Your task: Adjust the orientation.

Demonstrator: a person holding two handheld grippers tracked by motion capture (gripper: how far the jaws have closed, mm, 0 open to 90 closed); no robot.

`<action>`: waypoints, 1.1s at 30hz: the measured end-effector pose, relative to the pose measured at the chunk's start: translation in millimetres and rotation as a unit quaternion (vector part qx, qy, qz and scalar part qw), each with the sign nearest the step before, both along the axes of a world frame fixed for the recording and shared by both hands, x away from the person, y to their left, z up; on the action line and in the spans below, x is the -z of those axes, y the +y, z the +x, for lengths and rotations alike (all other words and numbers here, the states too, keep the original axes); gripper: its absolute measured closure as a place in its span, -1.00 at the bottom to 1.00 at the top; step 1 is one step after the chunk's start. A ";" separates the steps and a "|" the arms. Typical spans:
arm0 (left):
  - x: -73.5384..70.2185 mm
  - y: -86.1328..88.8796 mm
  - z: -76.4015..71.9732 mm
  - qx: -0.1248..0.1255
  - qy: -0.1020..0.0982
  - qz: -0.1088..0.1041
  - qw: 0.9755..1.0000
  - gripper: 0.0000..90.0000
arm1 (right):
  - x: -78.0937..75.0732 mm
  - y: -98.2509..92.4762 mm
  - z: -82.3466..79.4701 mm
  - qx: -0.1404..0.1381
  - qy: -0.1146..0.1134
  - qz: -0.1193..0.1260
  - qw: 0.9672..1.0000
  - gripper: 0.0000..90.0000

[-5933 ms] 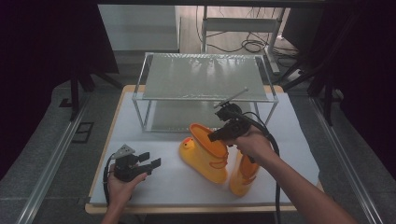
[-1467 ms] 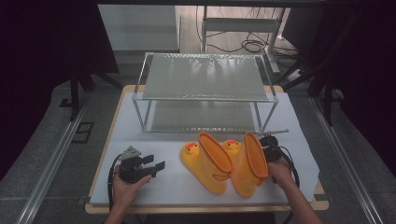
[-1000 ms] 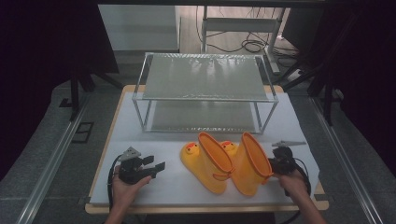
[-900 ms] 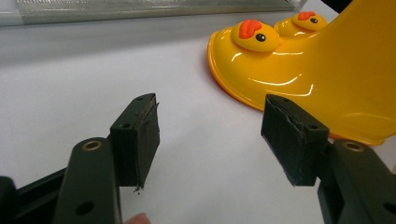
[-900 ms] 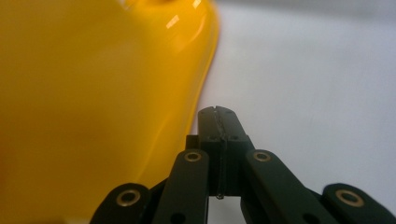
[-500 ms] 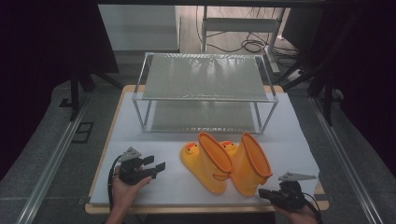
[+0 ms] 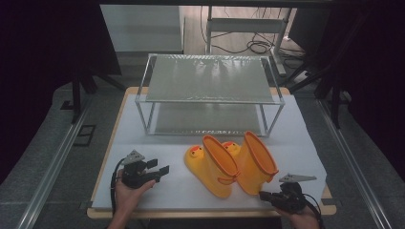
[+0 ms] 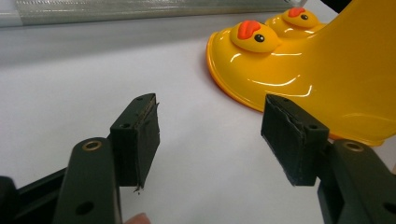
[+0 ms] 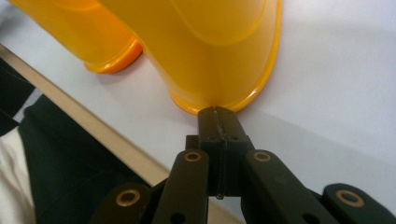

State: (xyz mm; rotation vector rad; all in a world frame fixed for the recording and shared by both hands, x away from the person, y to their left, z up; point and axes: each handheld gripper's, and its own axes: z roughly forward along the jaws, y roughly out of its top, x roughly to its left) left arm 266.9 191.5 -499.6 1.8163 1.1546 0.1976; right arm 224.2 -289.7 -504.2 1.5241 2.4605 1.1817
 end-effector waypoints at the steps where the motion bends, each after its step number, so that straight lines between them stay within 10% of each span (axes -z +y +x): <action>1: 0.2 -0.2 0.0 0.000 0.000 0.000 1.000 -0.18 | 0.2 1.4 2.9 -0.005 -0.001 0.000 1.000 0.99; 10: 0.5 -0.9 -0.3 0.002 0.000 0.000 1.000 -0.18 | -5.9 -14.2 4.9 -0.002 -0.014 0.011 1.000 0.99; 15: 0.7 -5.8 0.1 0.009 0.001 0.005 1.000 -0.18 | -19.5 -41.9 44.3 0.025 -0.046 0.016 0.999 0.99; 18: 1.2 -7.7 -0.4 0.012 0.001 0.005 1.000 -0.18 | -10.6 -27.6 84.6 -0.003 -0.036 0.006 0.999 0.99; 23: 2.7 -8.9 -0.8 0.015 0.004 0.005 1.000 -0.18 | 0.2 1.1 108.2 -0.039 -0.024 -0.014 0.999 0.99; 33: 2.8 -11.0 -2.3 0.021 0.004 0.008 1.000 -0.18 | 2.1 28.5 117.3 -0.045 -0.029 -0.021 0.998 1.00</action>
